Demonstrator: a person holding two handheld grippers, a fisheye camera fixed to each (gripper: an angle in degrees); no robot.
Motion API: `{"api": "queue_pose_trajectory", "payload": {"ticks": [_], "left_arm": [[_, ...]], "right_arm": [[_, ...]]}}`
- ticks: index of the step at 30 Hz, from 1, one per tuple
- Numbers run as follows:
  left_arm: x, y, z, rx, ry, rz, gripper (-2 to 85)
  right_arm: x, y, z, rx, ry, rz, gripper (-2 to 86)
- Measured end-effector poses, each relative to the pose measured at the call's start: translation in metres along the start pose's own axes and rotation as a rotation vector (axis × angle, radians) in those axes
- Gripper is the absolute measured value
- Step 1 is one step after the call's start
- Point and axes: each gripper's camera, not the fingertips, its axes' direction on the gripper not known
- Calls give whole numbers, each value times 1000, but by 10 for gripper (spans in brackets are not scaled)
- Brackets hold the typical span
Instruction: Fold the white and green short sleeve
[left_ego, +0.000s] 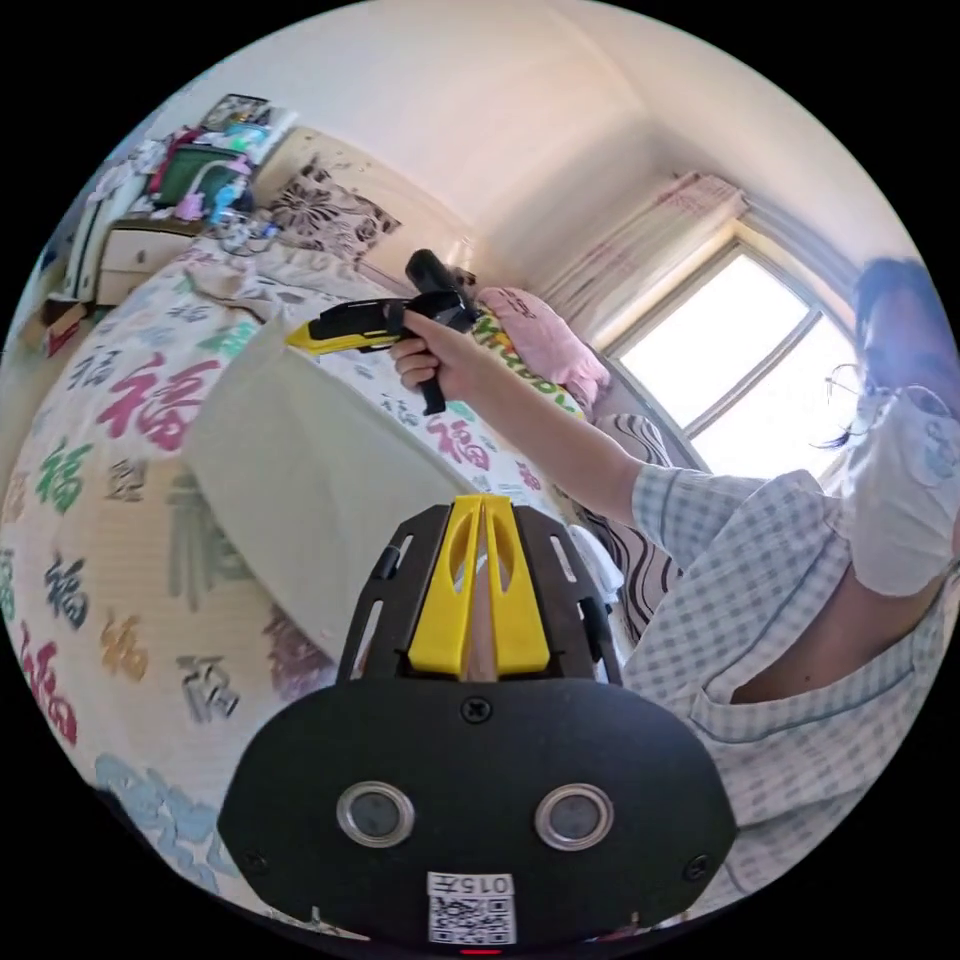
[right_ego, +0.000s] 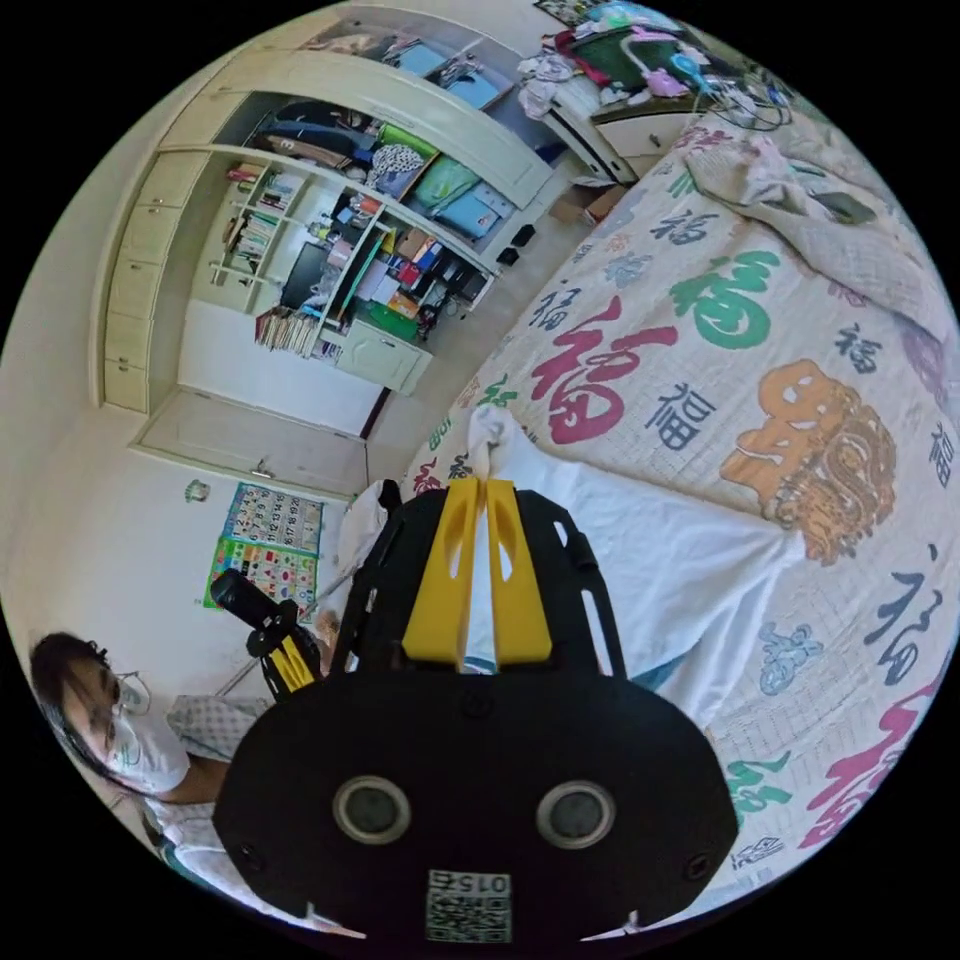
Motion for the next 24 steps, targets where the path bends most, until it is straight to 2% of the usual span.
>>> {"api": "queue_pose_trajectory", "payload": {"ticks": [3,7,10,12,15,17,19,22,24], "left_arm": [[-17,-24,99,-83,53,0,-8],[-57,-30,232,-281,9,-50,-4],[-77,-24,284,-328,88,-97,12],[-79,-23,292,-320,154,-86,45],[-82,-27,270,-249,129,-42,58],[-94,-31,248,-209,39,-50,61],[-119,-36,224,-188,-152,-72,66],[-152,-57,214,-182,-294,-78,80],[-166,-82,224,-231,-363,-52,98]], "right_arm": [[80,23,-60,73,-25,110,5],[178,49,-94,79,-52,293,16],[202,66,-122,161,-48,318,41],[202,74,-141,189,-49,286,59],[193,79,-166,194,-39,225,80],[182,78,-176,191,-46,176,84],[163,70,-175,123,22,119,96],[146,64,-165,33,131,85,104],[136,67,-165,28,133,66,106]]}}
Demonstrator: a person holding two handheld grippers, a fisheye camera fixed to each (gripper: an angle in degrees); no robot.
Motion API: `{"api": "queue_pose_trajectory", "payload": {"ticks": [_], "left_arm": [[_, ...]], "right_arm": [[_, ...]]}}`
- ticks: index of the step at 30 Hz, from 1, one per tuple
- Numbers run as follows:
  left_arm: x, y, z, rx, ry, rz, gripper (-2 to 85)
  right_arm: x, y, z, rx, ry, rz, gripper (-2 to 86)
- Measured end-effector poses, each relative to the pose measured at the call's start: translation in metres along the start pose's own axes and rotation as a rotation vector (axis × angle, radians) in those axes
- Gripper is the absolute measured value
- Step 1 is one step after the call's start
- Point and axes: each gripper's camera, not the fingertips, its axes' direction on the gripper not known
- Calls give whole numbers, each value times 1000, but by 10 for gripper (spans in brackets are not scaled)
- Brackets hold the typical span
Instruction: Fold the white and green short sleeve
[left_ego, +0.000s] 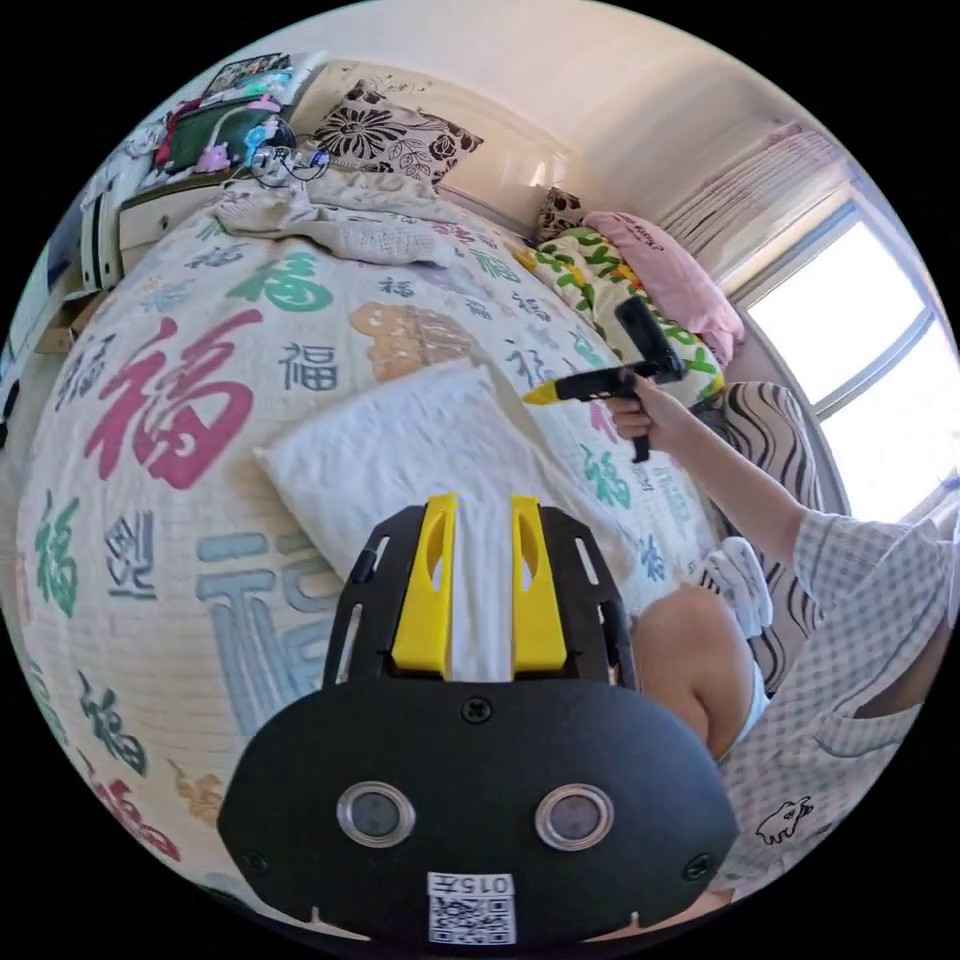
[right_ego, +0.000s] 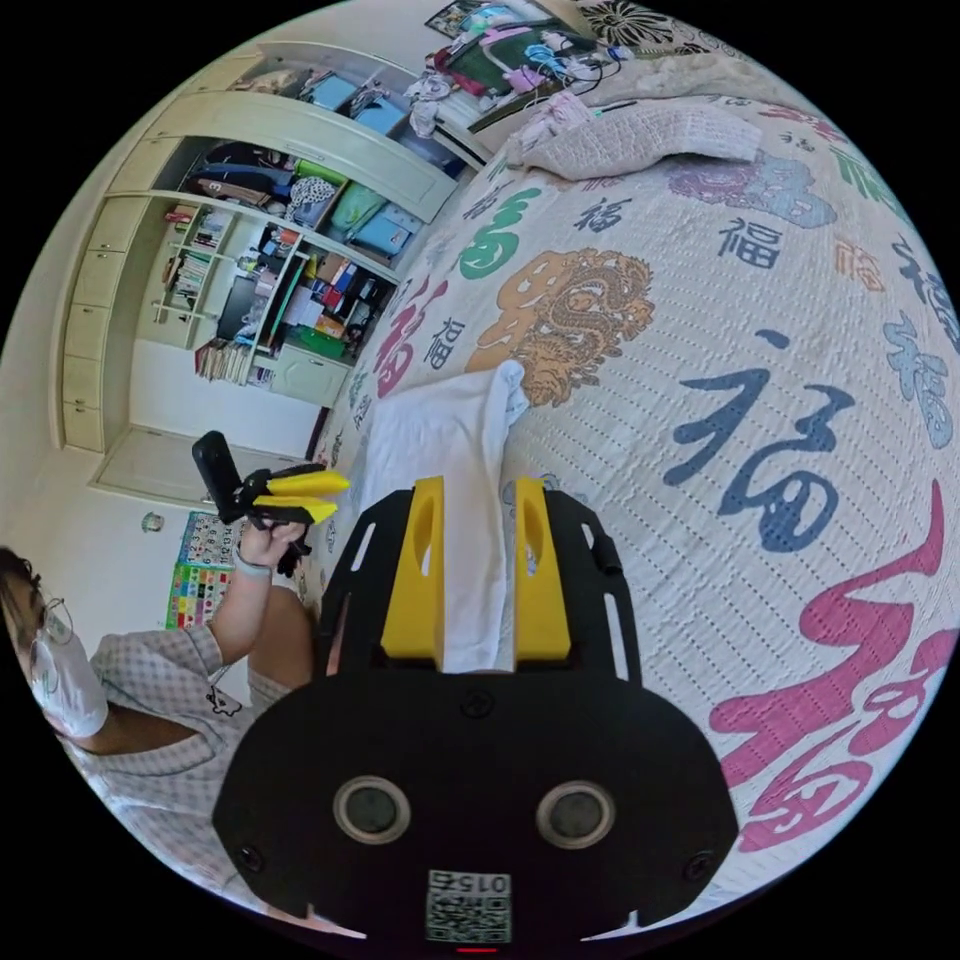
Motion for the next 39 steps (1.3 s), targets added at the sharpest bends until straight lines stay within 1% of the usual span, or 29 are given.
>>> {"api": "queue_pose_trajectory", "payload": {"ticks": [1,2,3,4,5,8,9,10,11,12,13,14,16,17,18,19,20,21,22,23,25,27,29,31,33,35,37,39], "left_arm": [[-4,-20,8,-32,-70,15,106],[-6,-30,13,-53,-97,25,108],[-11,-46,23,-102,-143,39,107],[-20,-54,30,-126,-195,12,103],[-24,-57,32,-119,-206,0,106],[-34,-63,34,-48,-252,6,118],[-37,-67,42,-59,-266,27,113],[-43,-72,56,-113,-270,39,101],[-48,-75,64,-157,-267,39,91],[-59,-77,77,-220,-220,33,65],[-67,-76,76,-209,-158,20,31],[-69,-75,71,-185,-136,19,27],[-74,-70,47,-99,-32,19,19],[-76,-69,42,-87,-20,20,18],[-79,-67,39,-83,-17,18,19],[-83,-67,44,-106,-41,7,25],[-84,-66,48,-126,-67,-4,30],[-84,-64,52,-153,-122,-14,47],[-76,-57,50,-143,-135,-9,71],[-69,-51,47,-126,-121,-1,75],[-31,-13,38,-77,-19,38,91],[0,22,41,-62,7,53,96],[26,50,58,-134,18,70,97],[43,74,85,-240,12,67,90],[45,87,96,-276,-25,62,65],[43,95,87,-234,-58,65,13],[40,98,61,-198,-31,58,1],[42,101,37,-155,-47,70,-2]], "right_arm": [[-7,4,0,-9,23,-18,110],[-9,6,0,-14,48,-27,112],[-12,7,0,-22,113,-35,117],[-11,4,-2,-22,158,-27,120],[-9,1,-5,-15,159,-21,120],[5,-21,-19,55,33,25,114],[12,-32,-20,58,9,57,109],[15,-41,-20,63,2,72,85],[15,-44,-19,62,-11,69,73],[13,-50,-17,48,-68,69,37],[8,-53,-16,28,-139,64,16],[6,-54,-16,18,-172,70,14],[-1,-51,-27,53,-281,69,11],[0,-50,-30,65,-283,79,13],[3,-48,-36,86,-238,94,18],[6,-44,-40,75,-132,91,39],[8,-42,-41,56,-70,106,49],[8,-34,-43,17,25,117,66],[3,-21,-48,-9,66,84,80],[0,-12,-51,-22,74,71,85],[-10,29,-58,-103,56,49,110],[-19,60,-56,-171,19,40,111],[-30,84,-56,-200,9,31,97],[-43,102,-57,-231,31,27,47],[-53,109,-60,-224,39,14,20],[-60,113,-65,-216,10,15,10],[-73,118,-79,-177,-109,2,5],[-80,124,-85,-175,-105,-8,5]]}}
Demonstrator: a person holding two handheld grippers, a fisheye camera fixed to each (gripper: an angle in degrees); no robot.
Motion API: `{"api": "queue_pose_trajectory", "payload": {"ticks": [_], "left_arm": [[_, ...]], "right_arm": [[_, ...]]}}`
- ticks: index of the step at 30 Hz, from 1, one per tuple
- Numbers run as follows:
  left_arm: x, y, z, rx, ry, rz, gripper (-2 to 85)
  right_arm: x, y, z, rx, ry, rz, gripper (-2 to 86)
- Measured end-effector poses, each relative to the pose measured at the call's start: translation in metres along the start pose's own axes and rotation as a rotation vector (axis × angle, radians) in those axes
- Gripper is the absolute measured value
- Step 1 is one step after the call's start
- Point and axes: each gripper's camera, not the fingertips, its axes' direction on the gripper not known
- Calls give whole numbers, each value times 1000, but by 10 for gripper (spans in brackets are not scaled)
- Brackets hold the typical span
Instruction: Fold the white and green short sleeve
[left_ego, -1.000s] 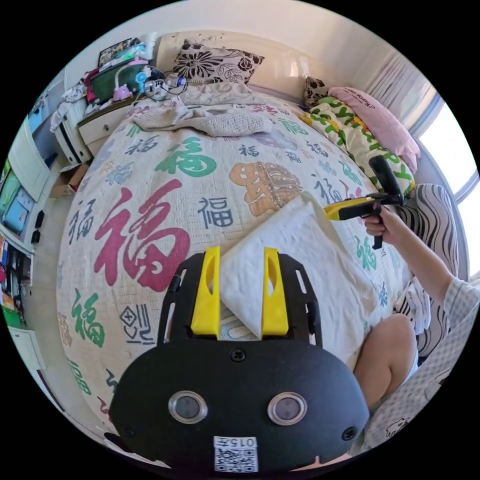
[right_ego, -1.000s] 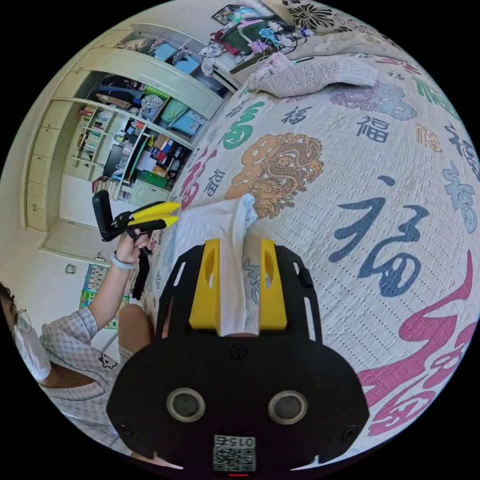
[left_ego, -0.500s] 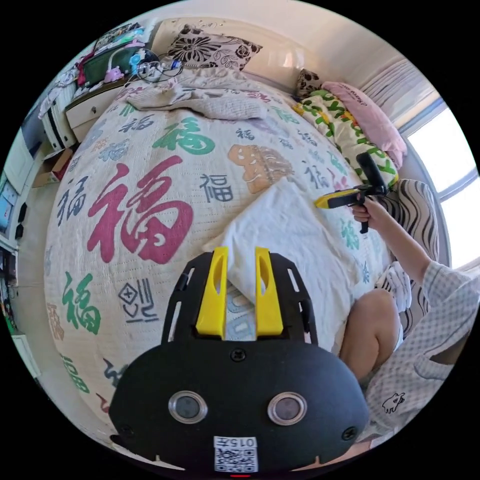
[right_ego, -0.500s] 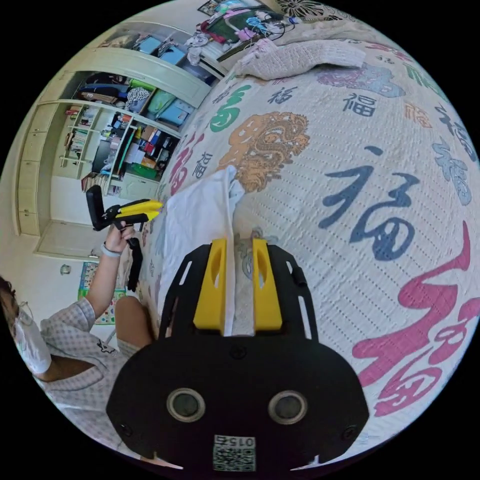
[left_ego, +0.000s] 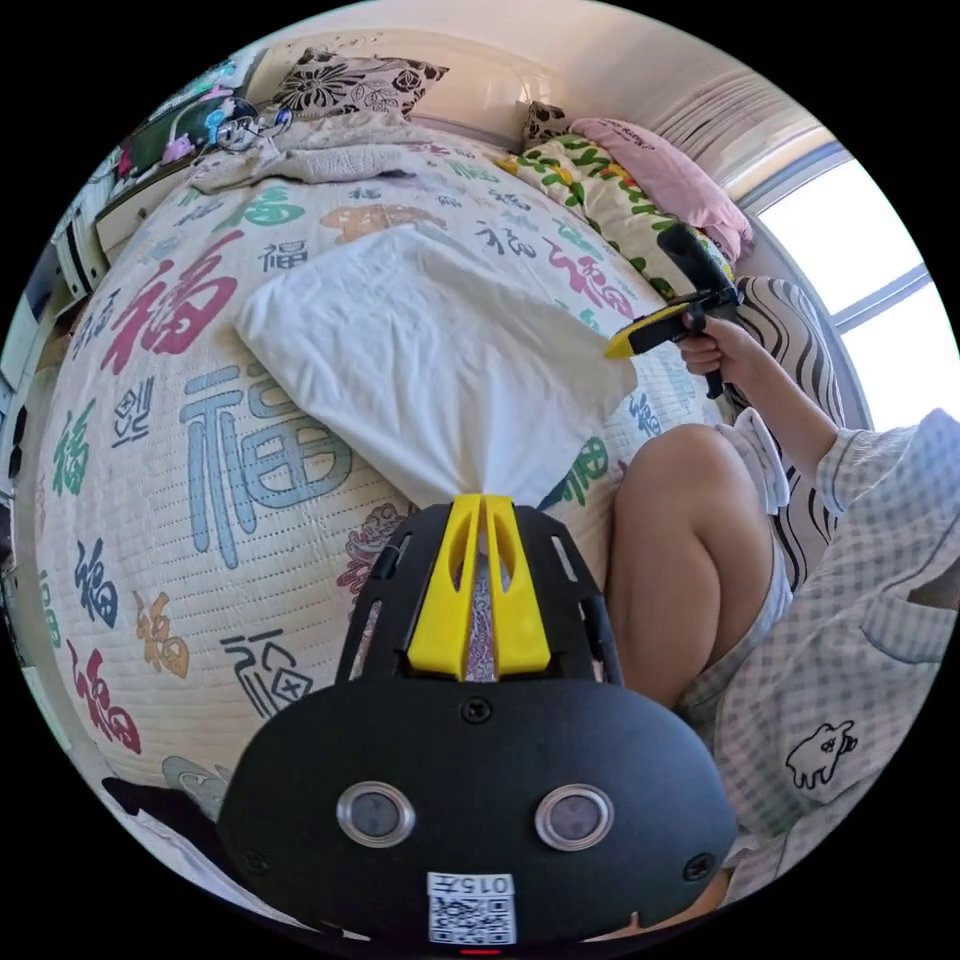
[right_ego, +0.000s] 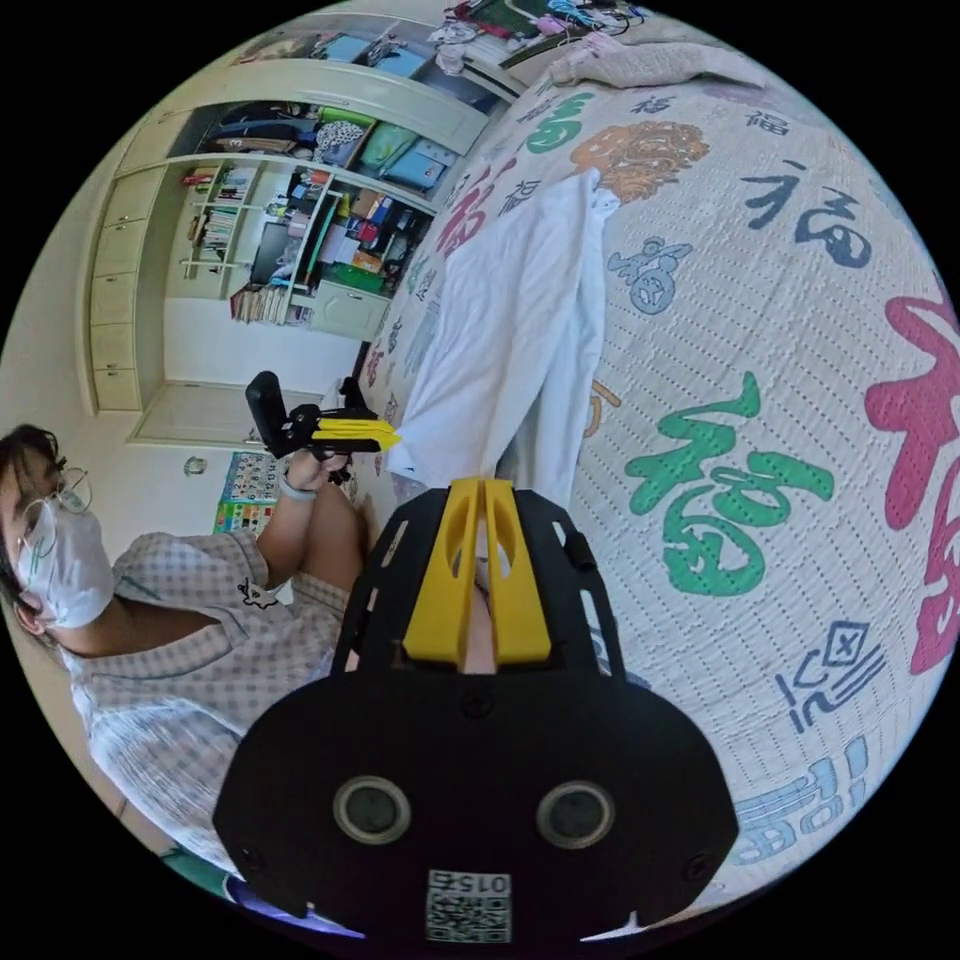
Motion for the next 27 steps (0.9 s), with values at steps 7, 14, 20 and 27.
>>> {"api": "queue_pose_trajectory", "payload": {"ticks": [7,14,20,27], "left_arm": [[-37,16,9,-114,58,-9,35],[-183,28,-64,338,213,-289,134],[-281,8,-22,465,499,-420,136],[-276,-17,-21,370,522,-351,27]], "right_arm": [[27,9,-7,-17,61,71,78],[56,-52,-71,282,-24,-36,130],[70,-129,-42,223,-114,-106,137],[51,-145,-15,118,-142,-128,73]]}}
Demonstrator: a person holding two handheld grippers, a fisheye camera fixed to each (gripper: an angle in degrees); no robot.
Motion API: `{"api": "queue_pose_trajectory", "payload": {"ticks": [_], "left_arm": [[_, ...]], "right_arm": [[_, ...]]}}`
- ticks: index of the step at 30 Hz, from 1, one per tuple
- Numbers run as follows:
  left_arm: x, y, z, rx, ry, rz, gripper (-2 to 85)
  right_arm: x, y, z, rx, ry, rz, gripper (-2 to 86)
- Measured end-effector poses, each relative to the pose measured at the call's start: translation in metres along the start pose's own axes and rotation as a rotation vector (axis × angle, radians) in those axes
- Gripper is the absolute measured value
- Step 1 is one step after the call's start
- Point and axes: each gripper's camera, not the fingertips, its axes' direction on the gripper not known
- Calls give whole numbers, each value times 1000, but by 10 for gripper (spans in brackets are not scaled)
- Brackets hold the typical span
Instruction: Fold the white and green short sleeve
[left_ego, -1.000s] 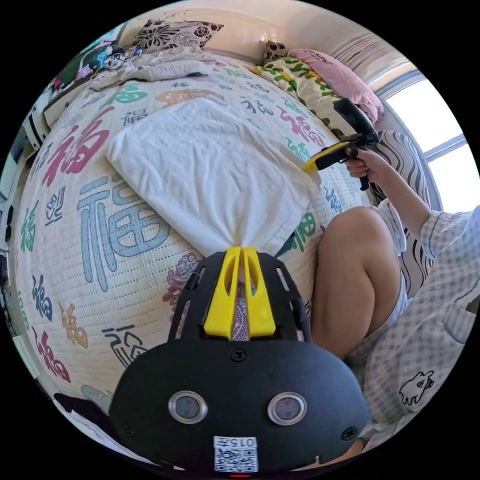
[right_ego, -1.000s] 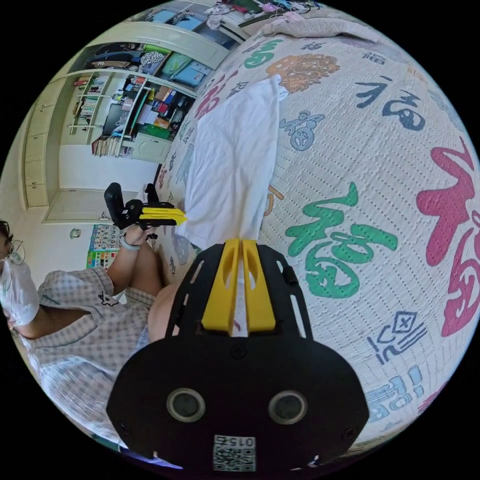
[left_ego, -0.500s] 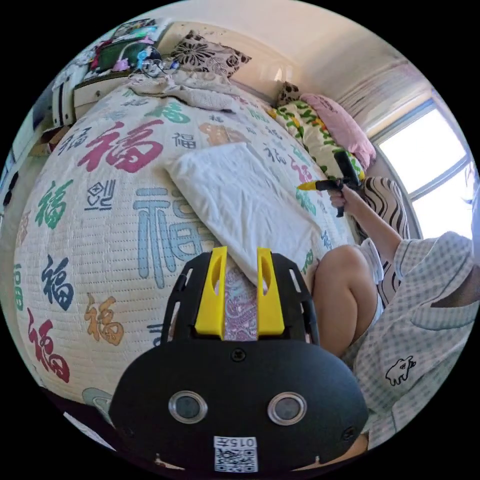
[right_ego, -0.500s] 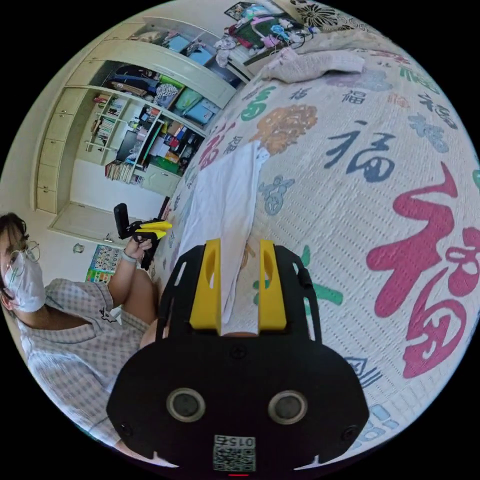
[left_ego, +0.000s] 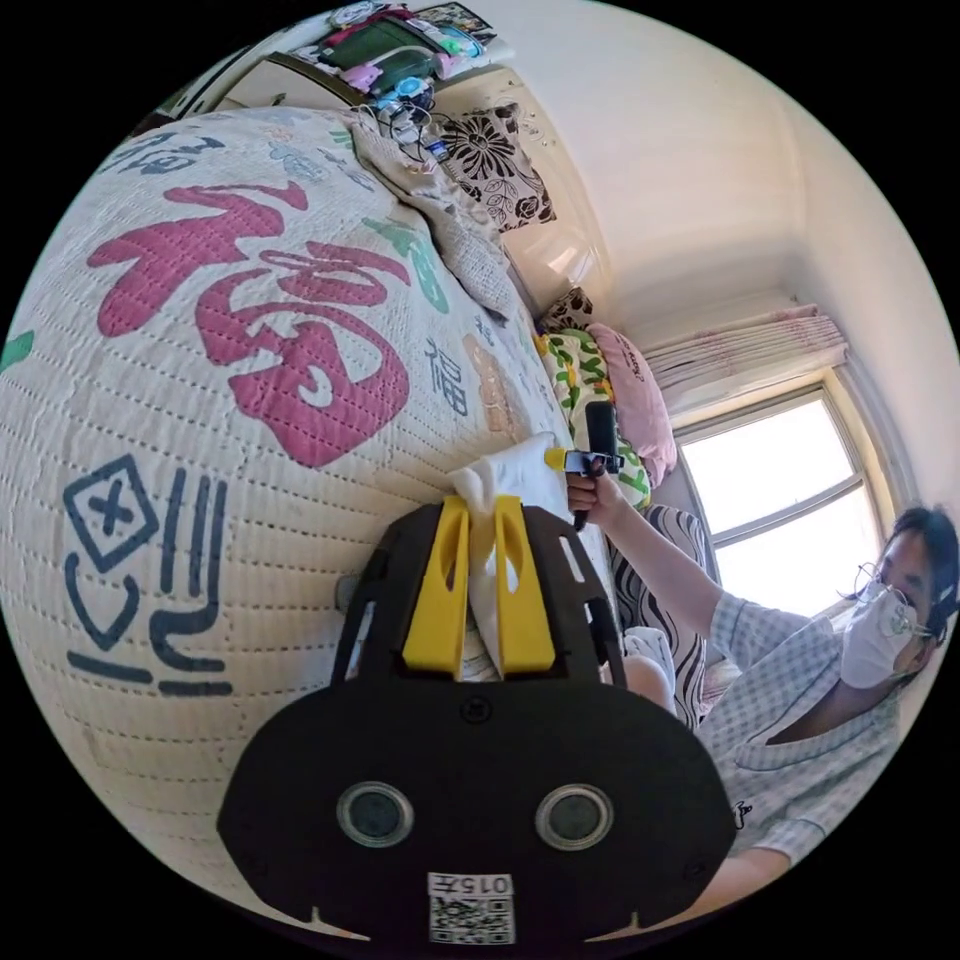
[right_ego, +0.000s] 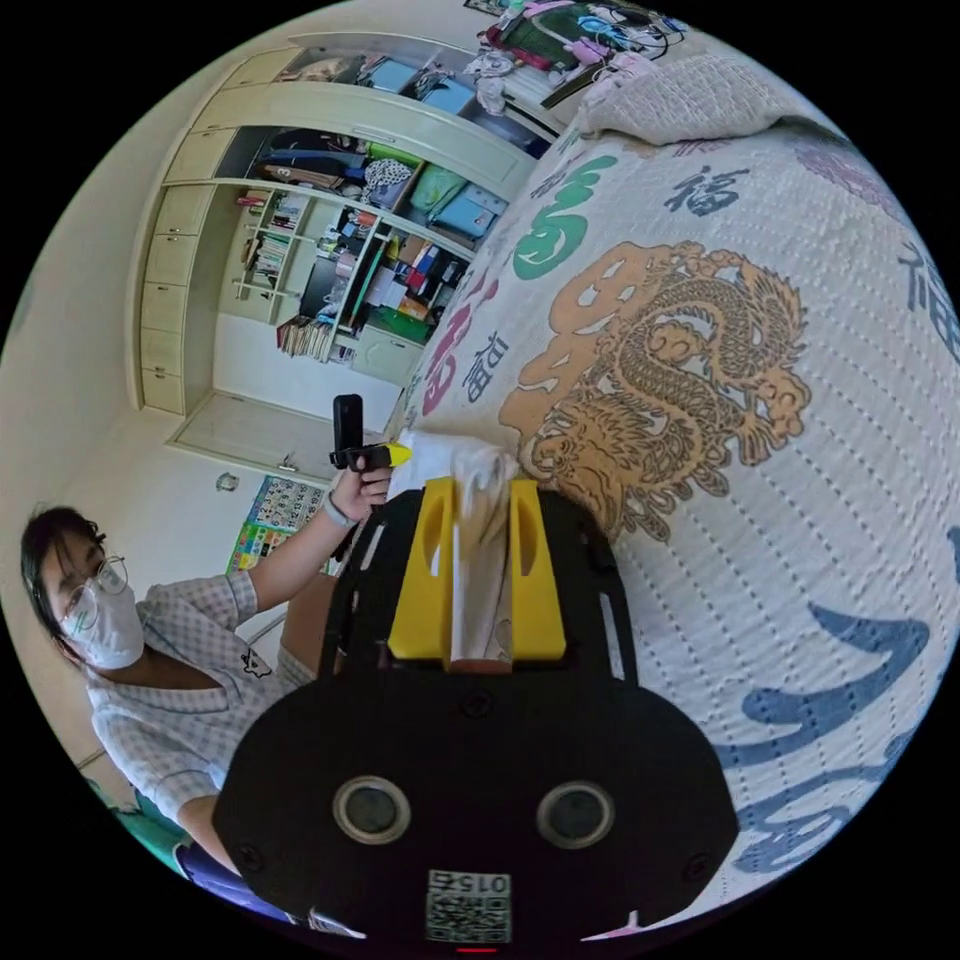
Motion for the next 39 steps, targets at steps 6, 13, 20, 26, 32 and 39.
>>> {"api": "queue_pose_trajectory", "payload": {"ticks": [6,13,20,26,32,39], "left_arm": [[109,-10,-66,106,0,294,7],[320,64,-147,164,-130,843,3],[314,190,-111,-13,-207,797,4],[271,271,-63,-243,-162,561,4],[228,217,-91,-141,-109,358,3],[111,132,-99,-42,21,17,2]], "right_arm": [[-115,26,-52,170,14,-308,56],[-321,139,-79,230,310,-911,55],[-292,268,29,56,349,-865,54],[-238,309,91,-140,263,-644,53],[-194,226,91,-130,103,-446,54],[-67,76,117,-203,-134,-33,56]]}}
